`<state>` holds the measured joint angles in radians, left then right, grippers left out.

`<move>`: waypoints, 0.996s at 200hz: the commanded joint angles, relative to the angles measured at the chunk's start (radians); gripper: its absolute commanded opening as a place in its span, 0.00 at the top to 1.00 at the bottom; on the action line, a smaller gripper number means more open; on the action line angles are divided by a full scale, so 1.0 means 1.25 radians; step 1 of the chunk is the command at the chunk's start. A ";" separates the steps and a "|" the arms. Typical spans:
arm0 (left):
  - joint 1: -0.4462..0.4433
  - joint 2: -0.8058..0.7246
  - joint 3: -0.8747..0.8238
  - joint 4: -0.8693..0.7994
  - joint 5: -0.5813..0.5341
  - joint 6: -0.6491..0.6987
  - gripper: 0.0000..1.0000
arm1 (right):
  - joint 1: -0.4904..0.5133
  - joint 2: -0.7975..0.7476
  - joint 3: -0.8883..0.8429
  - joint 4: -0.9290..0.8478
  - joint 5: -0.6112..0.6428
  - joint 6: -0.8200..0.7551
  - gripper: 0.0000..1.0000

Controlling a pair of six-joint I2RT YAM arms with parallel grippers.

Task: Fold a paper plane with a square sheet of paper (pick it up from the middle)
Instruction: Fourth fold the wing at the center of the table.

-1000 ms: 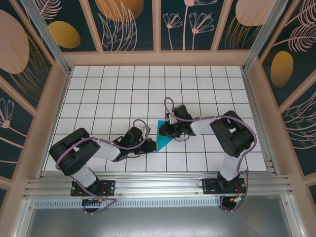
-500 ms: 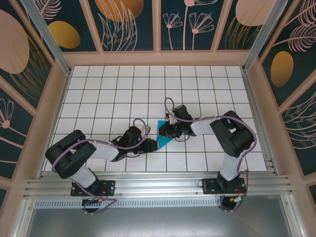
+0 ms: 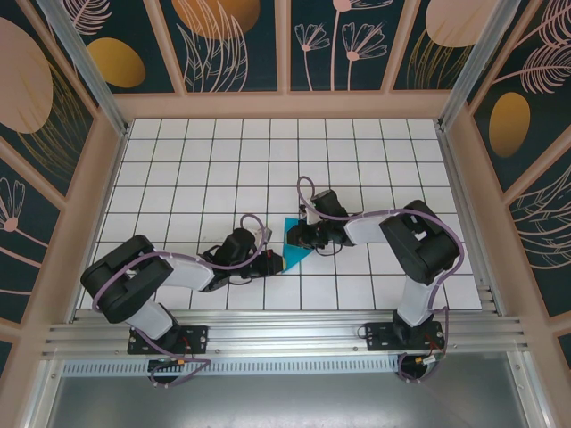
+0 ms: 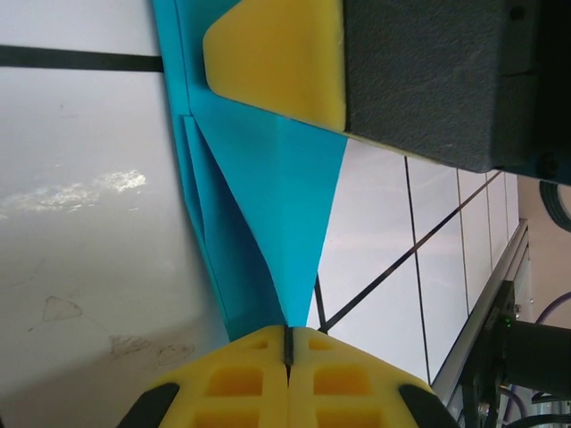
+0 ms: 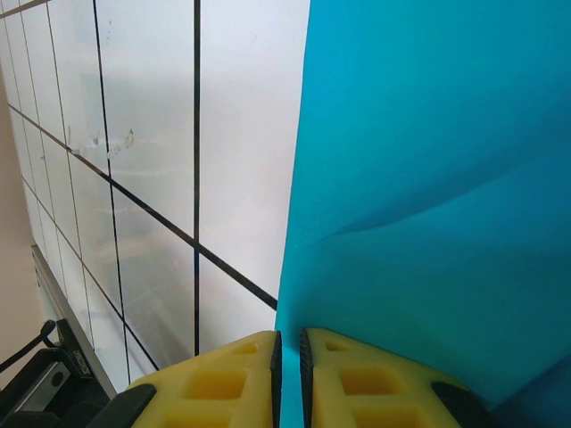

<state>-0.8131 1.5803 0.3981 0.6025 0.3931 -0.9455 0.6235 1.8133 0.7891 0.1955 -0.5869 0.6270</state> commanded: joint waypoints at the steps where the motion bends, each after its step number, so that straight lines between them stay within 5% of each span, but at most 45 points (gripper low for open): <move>1: 0.002 0.032 -0.006 -0.016 0.038 0.013 0.96 | 0.002 0.027 -0.033 -0.059 0.088 -0.019 0.83; 112: -0.003 0.061 -0.024 -0.098 0.095 0.018 0.93 | 0.009 0.029 -0.021 -0.094 0.127 -0.030 0.83; 173: -0.003 -0.109 -0.030 -0.196 0.073 0.013 0.81 | 0.011 0.043 -0.023 -0.093 0.142 -0.031 0.84; 199: -0.003 -0.243 -0.026 -0.286 -0.028 0.004 0.76 | 0.012 0.044 -0.030 -0.091 0.144 -0.031 0.84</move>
<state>-0.8131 1.4048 0.3634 0.3771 0.4519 -0.9337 0.6369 1.8080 0.7902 0.1841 -0.5491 0.6262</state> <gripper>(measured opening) 0.229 0.160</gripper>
